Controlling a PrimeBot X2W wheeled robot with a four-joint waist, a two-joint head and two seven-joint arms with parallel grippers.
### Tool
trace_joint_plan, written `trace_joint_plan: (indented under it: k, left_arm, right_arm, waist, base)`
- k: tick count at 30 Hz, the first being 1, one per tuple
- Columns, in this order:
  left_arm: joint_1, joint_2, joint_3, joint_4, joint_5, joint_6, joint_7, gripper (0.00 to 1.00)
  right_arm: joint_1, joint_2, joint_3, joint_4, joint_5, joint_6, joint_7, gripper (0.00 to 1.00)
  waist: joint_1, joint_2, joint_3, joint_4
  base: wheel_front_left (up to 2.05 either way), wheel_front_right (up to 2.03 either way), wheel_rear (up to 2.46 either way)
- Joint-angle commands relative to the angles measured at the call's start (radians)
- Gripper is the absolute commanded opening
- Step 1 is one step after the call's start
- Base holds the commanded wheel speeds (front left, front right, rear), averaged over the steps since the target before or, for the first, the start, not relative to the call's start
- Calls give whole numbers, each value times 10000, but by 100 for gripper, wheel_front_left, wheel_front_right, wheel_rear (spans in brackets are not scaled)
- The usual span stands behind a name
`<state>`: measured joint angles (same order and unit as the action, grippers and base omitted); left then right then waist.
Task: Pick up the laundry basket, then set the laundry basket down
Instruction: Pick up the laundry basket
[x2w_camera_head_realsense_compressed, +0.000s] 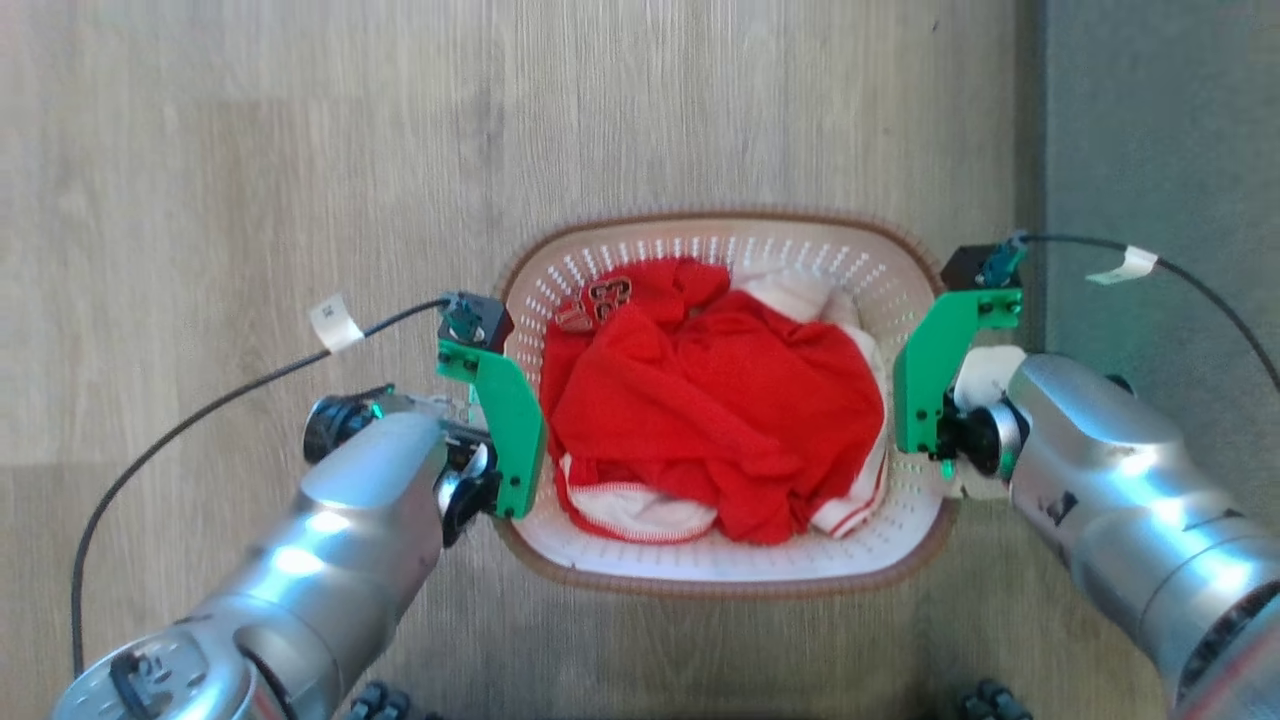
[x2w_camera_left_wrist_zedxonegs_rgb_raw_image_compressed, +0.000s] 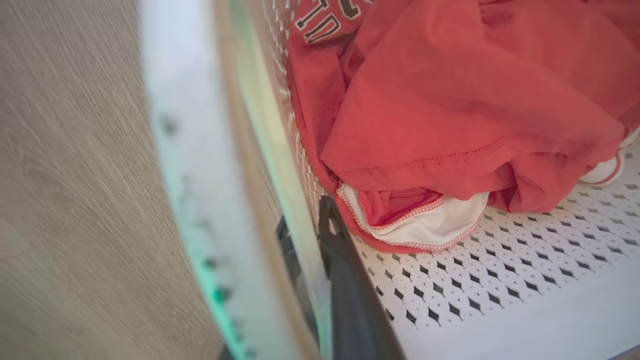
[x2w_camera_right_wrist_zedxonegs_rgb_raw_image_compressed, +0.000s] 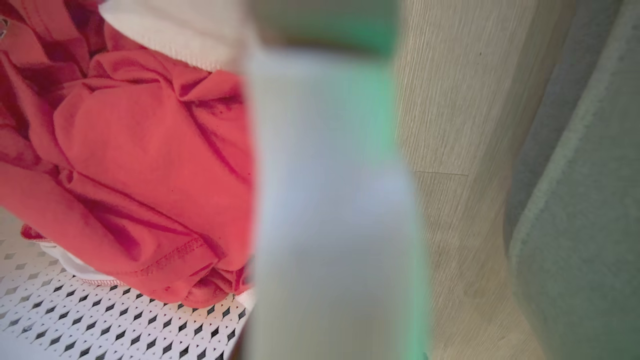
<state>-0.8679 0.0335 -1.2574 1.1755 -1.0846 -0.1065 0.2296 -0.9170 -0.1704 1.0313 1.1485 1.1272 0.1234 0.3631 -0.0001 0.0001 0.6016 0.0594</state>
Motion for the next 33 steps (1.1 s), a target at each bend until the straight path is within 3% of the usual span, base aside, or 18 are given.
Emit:
trace_joint_plan:
  k: [1,7,20,33]
  left_arm:
    - [114,168,-126,-191,66,-228,155,0]
    - [405,168,-164,-233,-36,-238,433,0]
    - [1380,477,-208,-578,-255,-240,971,0]
    - [2195,717,-226,-1180,-114,-241,1645,0]
  right_arm:
    - [481,85,223,-244,-4,73,113,0]
    - [725,210,517,-715,164,73,-24,0]
    - [1536,614,1012,-555,698,73,277,0]
    - [2217,834,1417,-414,1092,73,296,0]
  waist:
    - [1,-1,-724,21]
    - [1,-1,-1880,-45]
    - [1,-1,-4063,-207]
    - [1,-1,-5221,19]
  base:
    - [0,0,0]
    - [0,0,0]
    - [0,0,0]
    - [0,0,0]
